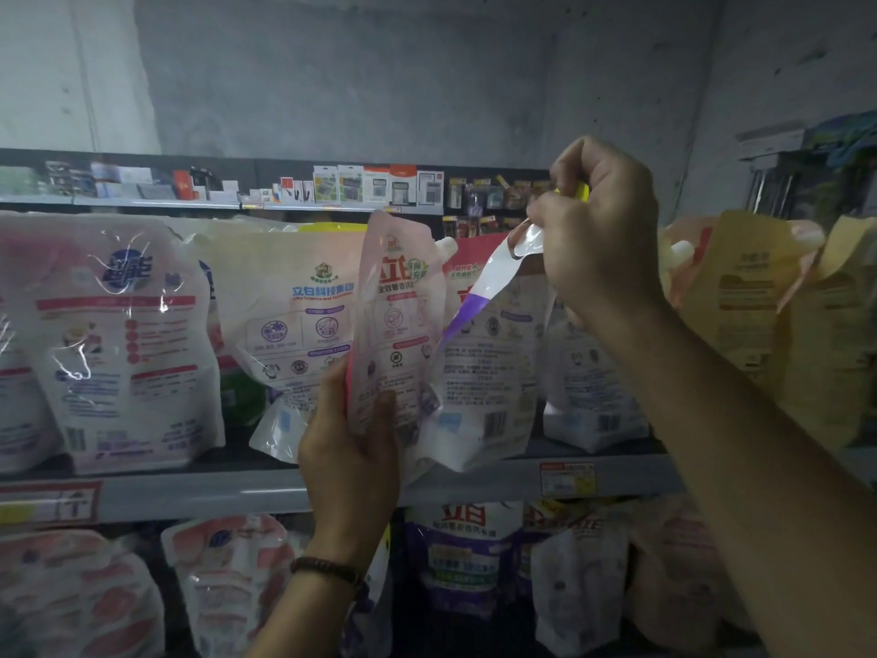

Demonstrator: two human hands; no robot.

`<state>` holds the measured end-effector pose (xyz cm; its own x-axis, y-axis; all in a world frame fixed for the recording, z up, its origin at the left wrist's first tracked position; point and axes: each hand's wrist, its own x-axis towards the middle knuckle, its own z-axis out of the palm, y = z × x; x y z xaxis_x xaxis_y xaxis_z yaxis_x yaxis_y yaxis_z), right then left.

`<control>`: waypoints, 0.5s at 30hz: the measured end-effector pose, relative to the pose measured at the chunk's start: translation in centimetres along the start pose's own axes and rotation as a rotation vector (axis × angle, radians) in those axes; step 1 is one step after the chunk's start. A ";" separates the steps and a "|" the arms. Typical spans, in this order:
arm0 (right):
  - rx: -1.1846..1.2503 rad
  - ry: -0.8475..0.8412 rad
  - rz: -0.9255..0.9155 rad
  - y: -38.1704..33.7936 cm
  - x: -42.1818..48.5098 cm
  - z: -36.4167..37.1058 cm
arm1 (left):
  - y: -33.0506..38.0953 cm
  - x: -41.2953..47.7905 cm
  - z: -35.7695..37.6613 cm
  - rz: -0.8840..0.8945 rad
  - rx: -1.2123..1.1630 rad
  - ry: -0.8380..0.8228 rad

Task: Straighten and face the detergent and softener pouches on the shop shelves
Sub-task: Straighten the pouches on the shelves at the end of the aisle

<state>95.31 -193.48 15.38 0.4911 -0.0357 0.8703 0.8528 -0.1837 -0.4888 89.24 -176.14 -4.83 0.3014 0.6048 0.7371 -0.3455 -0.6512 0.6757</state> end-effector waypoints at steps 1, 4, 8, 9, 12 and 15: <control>0.017 0.004 0.002 -0.2 -0.2 -0.3 | -0.1 0.1 0.1 -0.001 0.003 -0.007; 0.039 -0.002 0.019 -1.0 -0.6 -1.4 | -0.2 0.3 0.4 0.007 -0.014 -0.002; 0.111 -0.040 0.065 -2.0 -1.5 -2.6 | -0.6 0.9 0.9 -0.018 -0.127 0.001; 0.119 -0.043 0.074 -2.2 -1.7 -2.9 | -0.7 1.0 1.0 -0.019 -0.142 -0.004; 0.136 -0.043 0.081 -2.1 -2.1 -3.5 | -0.1 0.8 1.3 -0.011 -0.169 -0.006; 0.144 -0.065 0.083 -2.1 -2.7 -4.3 | 0.7 0.9 1.9 -0.035 -0.261 -0.034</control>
<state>91.44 -197.23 14.31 0.5675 0.0197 0.8231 0.8231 -0.0403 -0.5665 90.98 -176.90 -3.71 0.3454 0.6065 0.7161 -0.5501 -0.4874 0.6781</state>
